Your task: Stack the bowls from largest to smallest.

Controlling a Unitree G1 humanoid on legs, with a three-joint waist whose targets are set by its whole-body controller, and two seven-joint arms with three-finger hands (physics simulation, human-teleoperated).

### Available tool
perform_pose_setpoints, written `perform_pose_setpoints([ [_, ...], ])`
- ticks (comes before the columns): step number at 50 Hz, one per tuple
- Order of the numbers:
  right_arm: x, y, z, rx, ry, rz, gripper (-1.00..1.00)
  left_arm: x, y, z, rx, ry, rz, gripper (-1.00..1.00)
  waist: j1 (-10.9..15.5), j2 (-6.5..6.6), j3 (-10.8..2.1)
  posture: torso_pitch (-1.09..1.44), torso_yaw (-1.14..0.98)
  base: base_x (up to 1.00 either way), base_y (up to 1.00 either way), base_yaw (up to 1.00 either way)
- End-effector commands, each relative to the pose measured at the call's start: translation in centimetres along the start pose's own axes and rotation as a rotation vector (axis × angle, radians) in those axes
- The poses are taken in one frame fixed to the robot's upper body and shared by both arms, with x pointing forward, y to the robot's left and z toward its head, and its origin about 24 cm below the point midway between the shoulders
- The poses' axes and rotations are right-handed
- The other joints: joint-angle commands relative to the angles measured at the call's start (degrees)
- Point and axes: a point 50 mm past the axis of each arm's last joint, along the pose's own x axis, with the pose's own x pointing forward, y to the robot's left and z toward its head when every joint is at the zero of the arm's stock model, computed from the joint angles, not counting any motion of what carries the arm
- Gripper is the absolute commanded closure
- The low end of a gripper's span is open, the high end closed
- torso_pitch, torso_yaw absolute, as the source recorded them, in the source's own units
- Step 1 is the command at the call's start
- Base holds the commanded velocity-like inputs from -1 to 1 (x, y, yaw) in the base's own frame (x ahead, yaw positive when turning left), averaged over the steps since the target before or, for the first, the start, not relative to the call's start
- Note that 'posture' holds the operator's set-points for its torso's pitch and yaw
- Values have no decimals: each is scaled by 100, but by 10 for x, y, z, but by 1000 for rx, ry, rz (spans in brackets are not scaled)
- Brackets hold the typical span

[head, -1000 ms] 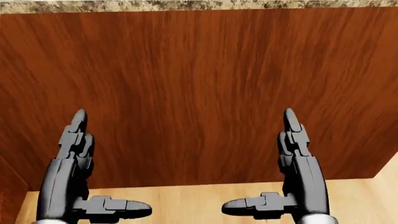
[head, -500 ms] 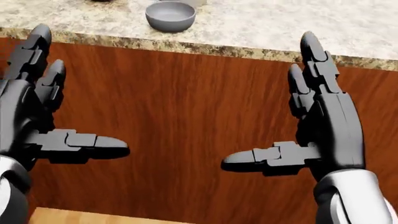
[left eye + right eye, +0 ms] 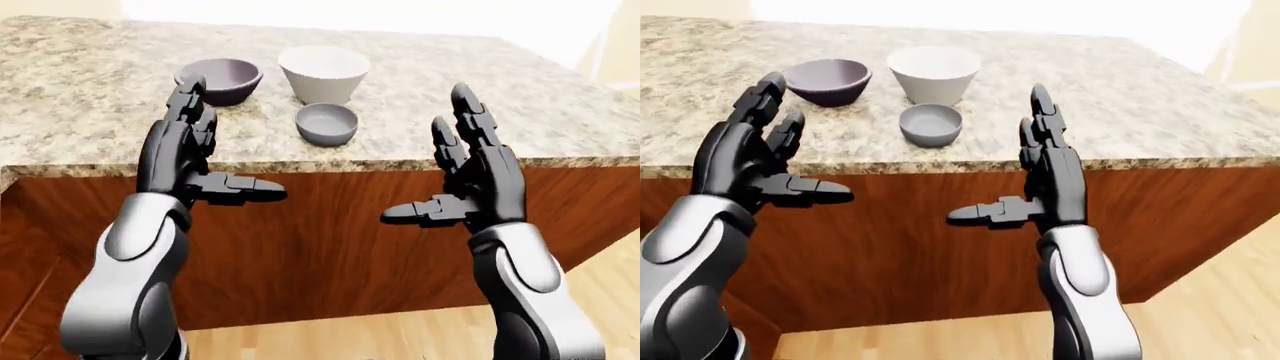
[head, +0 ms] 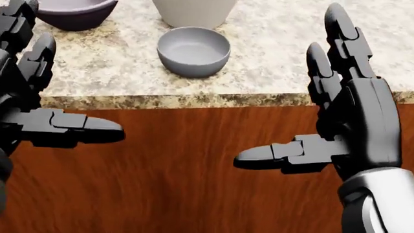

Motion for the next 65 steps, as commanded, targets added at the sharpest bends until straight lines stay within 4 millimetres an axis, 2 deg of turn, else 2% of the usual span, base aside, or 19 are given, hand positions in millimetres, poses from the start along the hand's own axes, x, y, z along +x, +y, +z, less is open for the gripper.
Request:
perform_pose_setpoints([
  [1,1,1,9,-2,-63,16,-100,-4,2,16,13,-83,13,-100,-33,-276,-236,0,0,0,0,0],
  [2,0,-1,9,0,-64,12,-100,-4,1,18,16,-85,11,-100,141,-113,-143,0,0,0,0,0],
  [7,1,-4,12,8,-82,1,-100,-5,-2,26,24,-97,2,-100,60,-138,27,0,0,0,0,0],
  [10,1,-10,20,33,-103,-25,-100,-4,-3,30,29,-102,-3,-100,147,483,-102,0,0,0,0,0],
  [11,0,-12,25,39,-113,-30,-100,-3,-3,32,30,-104,-4,-100,136,527,-84,0,0,0,0,0],
  [15,-2,-14,32,60,-127,-30,-100,-1,-4,35,34,-107,-5,-100,152,480,-312,0,0,0,0,-5],
  [21,-3,-13,36,52,-132,-24,-100,0,-3,45,40,-118,-8,-100,170,402,-287,0,0,0,0,-47],
  [24,-4,-12,41,48,-139,-22,-100,-1,-3,48,43,-123,-8,-100,193,231,-273,0,0,0,0,-66],
  [26,-3,-13,42,29,-146,-27,-100,-2,-3,51,44,-128,-9,-100,326,-93,-305,0,0,0,0,0],
  [27,-4,-13,43,27,-150,-25,-100,-2,-3,52,45,-130,-10,-100,285,144,-217,0,0,0,0,0],
  [31,-3,-10,44,22,-149,-10,-100,-2,-3,58,46,-137,-12,-100,182,72,-259,0,0,5,-1,0],
  [37,-3,-10,49,22,-157,-5,-100,-3,-3,62,47,-145,-14,-100,42,677,-51,0,0,24,-8,0],
  [40,-4,-10,50,27,-160,-8,-100,-2,-3,62,48,-145,-15,-100,55,740,-32,0,0,21,-6,0],
  [44,-3,-11,49,22,-156,-8,-100,-2,-3,64,49,-147,-16,-100,93,575,-228,0,0,6,-8,0],
  [46,-4,-11,50,27,-163,-8,-100,-2,-3,64,49,-148,-16,-100,97,659,-105,0,0,22,-12,0],
  [47,-3,-12,51,30,-166,-10,-100,-3,-3,65,50,-149,-17,-100,116,491,27,0,0,0,0,0],
  [53,-4,-12,56,37,-179,-1,-100,-3,-3,69,53,-154,-19,-100,131,390,-236,0,0,0,-26,0],
  [57,-4,-12,56,39,-179,1,-100,-3,-3,70,54,-155,-20,-100,172,0,-271,0,0,0,-28,0],
  [65,-6,-10,59,32,-191,7,-100,-3,1,73,54,-160,-14,-100,184,-14,-101,0,0,0,-8,4],
])
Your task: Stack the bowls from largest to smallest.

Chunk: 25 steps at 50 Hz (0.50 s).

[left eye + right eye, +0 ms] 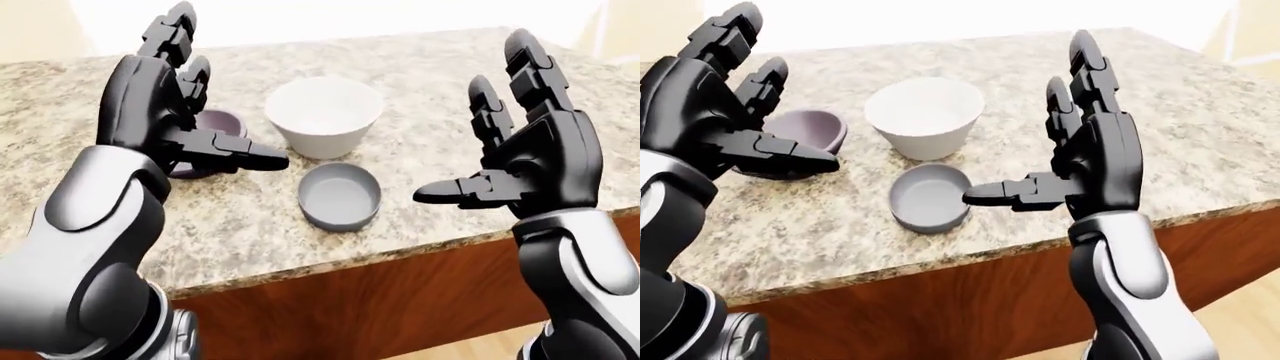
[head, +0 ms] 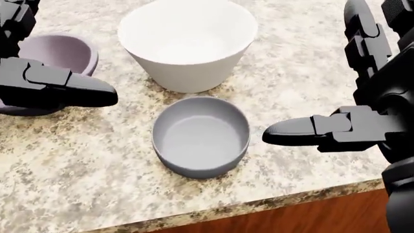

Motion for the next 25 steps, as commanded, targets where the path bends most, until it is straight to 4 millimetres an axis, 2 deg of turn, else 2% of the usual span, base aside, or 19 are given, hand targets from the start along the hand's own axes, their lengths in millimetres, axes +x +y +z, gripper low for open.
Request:
perform_pose_setpoints([
  [1,-1,4,10,5,-66,29,-100,-2,6,12,8,-72,36,-100,130,-47,-170,0,0,0,0,73],
  [2,-1,5,11,7,-67,31,-100,-3,6,12,9,-73,36,-100,110,-28,-148,0,0,0,0,90],
  [8,-1,5,12,7,-70,33,-100,-3,6,13,8,-72,36,-100,79,130,-219,0,0,0,0,89],
  [11,0,4,13,4,-77,23,-100,-1,6,11,9,-69,37,-100,-30,180,-164,0,0,0,0,12],
  [13,1,3,14,4,-78,21,-100,-1,6,11,9,-69,36,-100,-84,319,-151,0,0,0,0,0],
  [14,0,3,16,4,-81,19,-100,-2,6,11,10,-70,35,-100,-104,444,-174,0,0,0,0,0],
  [16,-1,2,19,6,-89,18,-100,-2,5,12,13,-72,32,-100,-111,349,-108,0,0,0,0,0],
  [18,-2,1,22,8,-98,17,-100,-2,5,11,18,-72,31,-100,-107,307,-147,0,0,0,0,0],
  [25,-3,-6,32,4,-115,3,-100,4,3,13,76,-86,31,-100,-56,259,-144,0,0,0,0,0],
])
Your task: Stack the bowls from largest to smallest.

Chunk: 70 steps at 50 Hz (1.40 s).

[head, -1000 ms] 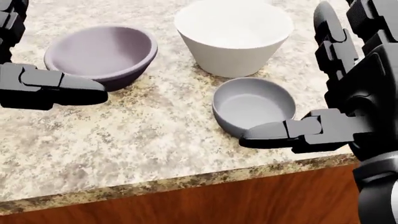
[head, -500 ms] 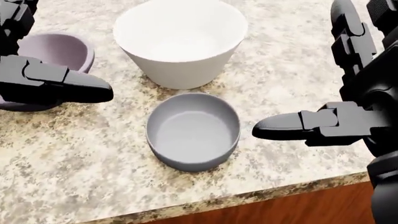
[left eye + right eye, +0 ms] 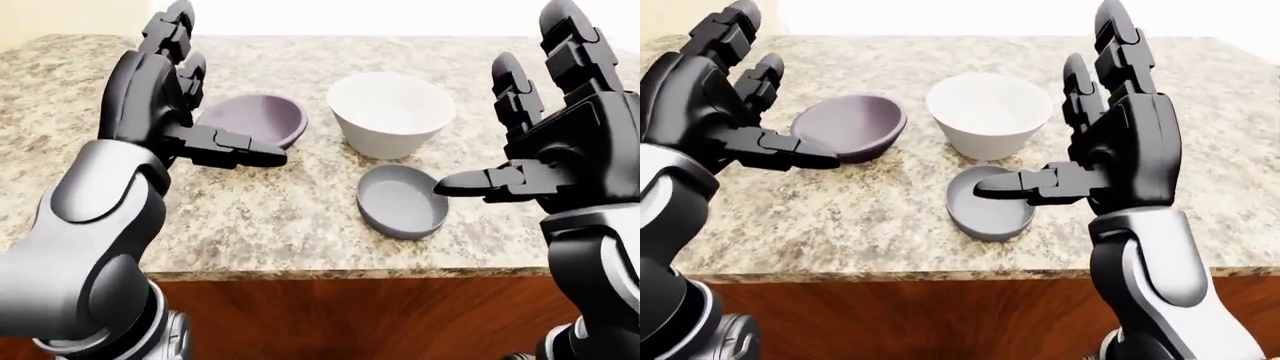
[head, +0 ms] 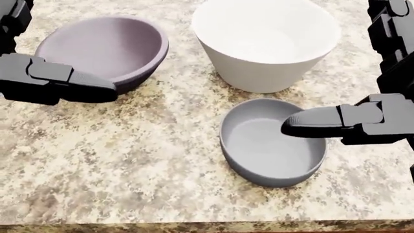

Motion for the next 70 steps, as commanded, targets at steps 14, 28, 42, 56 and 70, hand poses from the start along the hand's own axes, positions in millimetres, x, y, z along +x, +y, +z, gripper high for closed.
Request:
perform_pose_setpoints([
  [14,-2,-22,27,6,-92,-49,-100,21,-16,5,372,-137,-25,-100,96,-109,-101,0,0,0,0,0],
  [28,-5,-23,29,17,-96,-61,-100,32,-28,-12,703,-171,-41,-100,134,-264,-122,0,0,0,0,0],
  [42,-4,-25,29,24,-96,-70,-100,52,-30,-39,877,-124,-51,-53,146,-283,-152,0,0,0,0,0],
  [56,-4,-26,32,23,-100,-72,-100,68,-22,-62,1013,-41,-23,-21,132,-274,-174,0,0,0,0,0],
  [70,-5,-27,29,24,-100,-78,-100,80,-17,-85,1096,15,-21,53,119,-261,-196,0,0,0,0,0],
])
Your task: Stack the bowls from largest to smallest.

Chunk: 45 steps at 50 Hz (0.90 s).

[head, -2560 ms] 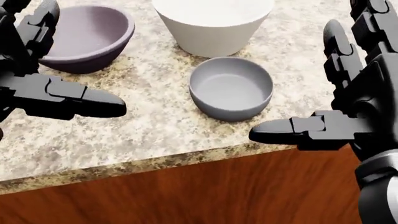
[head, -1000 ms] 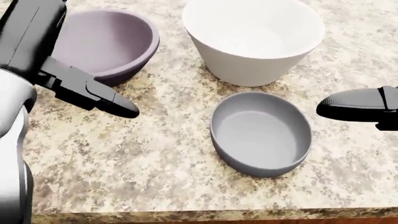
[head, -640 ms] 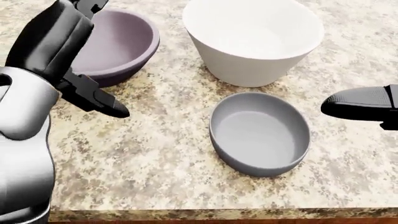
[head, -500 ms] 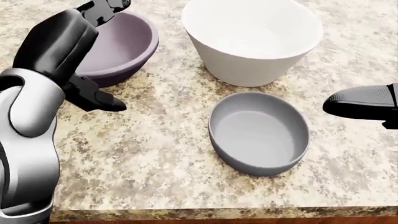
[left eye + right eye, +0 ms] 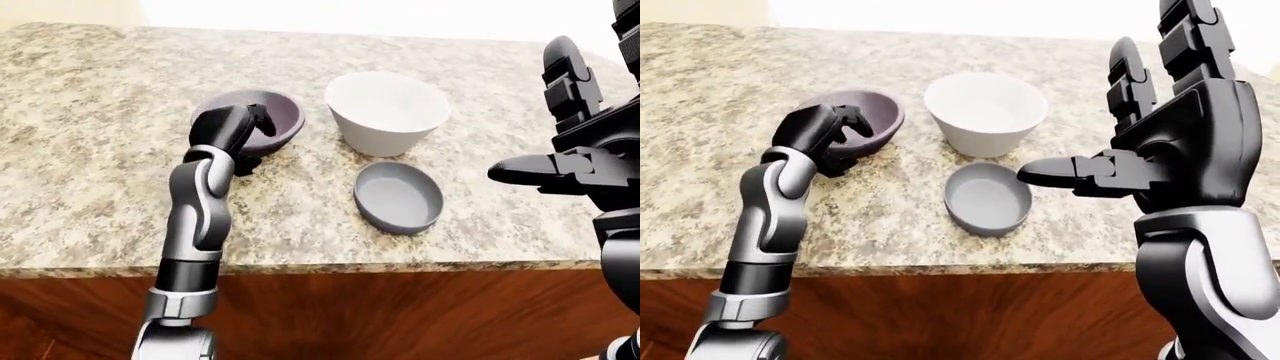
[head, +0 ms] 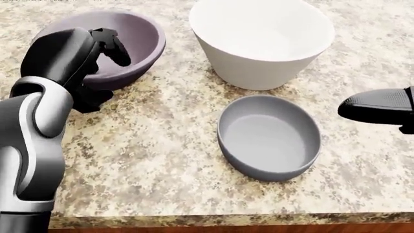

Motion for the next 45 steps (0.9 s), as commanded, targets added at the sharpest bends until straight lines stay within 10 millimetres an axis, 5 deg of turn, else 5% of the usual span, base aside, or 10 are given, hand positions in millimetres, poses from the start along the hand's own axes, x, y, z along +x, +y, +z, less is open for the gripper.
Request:
perform_pose_setpoints([
  [1,-1,0,11,-4,-64,-4,-100,3,16,7,18,-31,72,76,3,4,-135,0,0,0,0,0],
  [8,-1,-3,11,0,-67,-11,-100,9,17,11,63,-59,90,98,1,17,-160,0,0,0,0,0],
  [27,-4,-11,24,-2,-84,-23,-100,16,95,74,85,-184,284,100,6,-59,-74,0,0,0,0,0],
  [36,-9,-21,27,7,-92,-46,-100,26,103,124,37,-282,325,100,44,-145,-59,0,0,0,0,0],
  [45,-14,-28,24,12,-89,-58,-100,31,86,177,31,-393,292,100,50,-211,-57,0,0,0,0,0],
])
